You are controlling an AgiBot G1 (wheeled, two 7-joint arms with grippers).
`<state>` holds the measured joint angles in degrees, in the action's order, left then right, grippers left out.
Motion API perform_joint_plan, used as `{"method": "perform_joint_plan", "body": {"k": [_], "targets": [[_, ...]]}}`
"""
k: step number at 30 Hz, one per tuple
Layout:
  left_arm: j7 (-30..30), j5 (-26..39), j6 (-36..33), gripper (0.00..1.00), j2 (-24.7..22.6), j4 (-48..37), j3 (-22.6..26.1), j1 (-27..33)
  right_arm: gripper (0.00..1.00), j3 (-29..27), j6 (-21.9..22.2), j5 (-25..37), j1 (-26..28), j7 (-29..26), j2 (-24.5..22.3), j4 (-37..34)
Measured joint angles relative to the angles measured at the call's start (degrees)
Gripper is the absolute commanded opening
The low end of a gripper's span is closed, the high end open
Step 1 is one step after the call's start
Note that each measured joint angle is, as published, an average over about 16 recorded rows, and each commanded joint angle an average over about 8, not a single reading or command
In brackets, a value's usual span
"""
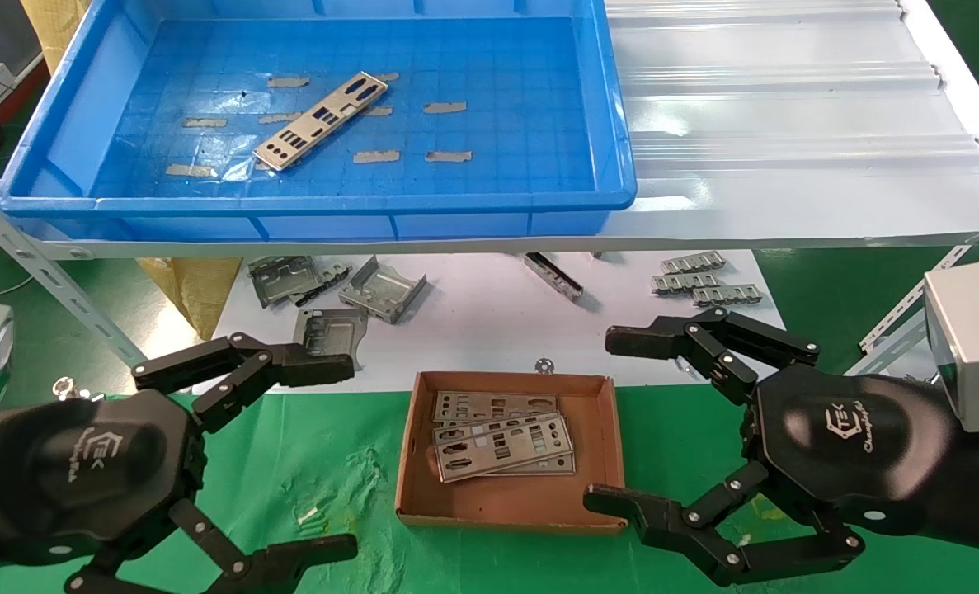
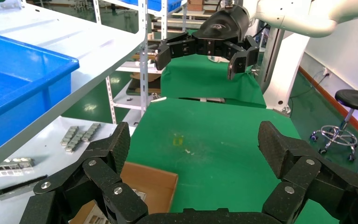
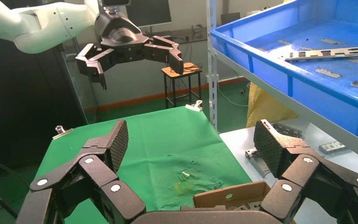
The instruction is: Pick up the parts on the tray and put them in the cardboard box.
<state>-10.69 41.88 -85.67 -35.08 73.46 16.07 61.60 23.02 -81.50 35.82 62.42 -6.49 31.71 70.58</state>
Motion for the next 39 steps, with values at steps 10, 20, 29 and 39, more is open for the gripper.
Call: {"method": "perform_joint_plan", "body": {"k": [10, 20, 29, 39], "targets": [[0.0, 0.0, 0.0, 1.00, 0.0, 0.0, 0.0, 0.0, 1.00, 0.0, 0.0, 0.0, 0.0, 0.0, 0.0, 0.0], [0.0, 0.0, 0.0, 1.00, 0.0, 0.0, 0.0, 0.0, 1.00, 0.0, 0.0, 0.0, 0.0, 0.0, 0.0, 0.0], [0.0, 0.0, 0.0, 1.00, 0.0, 0.0, 0.0, 0.0, 1.00, 0.0, 0.0, 0.0, 0.0, 0.0, 0.0, 0.0], [0.0, 0.0, 0.0, 1.00, 0.0, 0.0, 0.0, 0.0, 1.00, 0.0, 0.0, 0.0, 0.0, 0.0, 0.0, 0.0]]}}
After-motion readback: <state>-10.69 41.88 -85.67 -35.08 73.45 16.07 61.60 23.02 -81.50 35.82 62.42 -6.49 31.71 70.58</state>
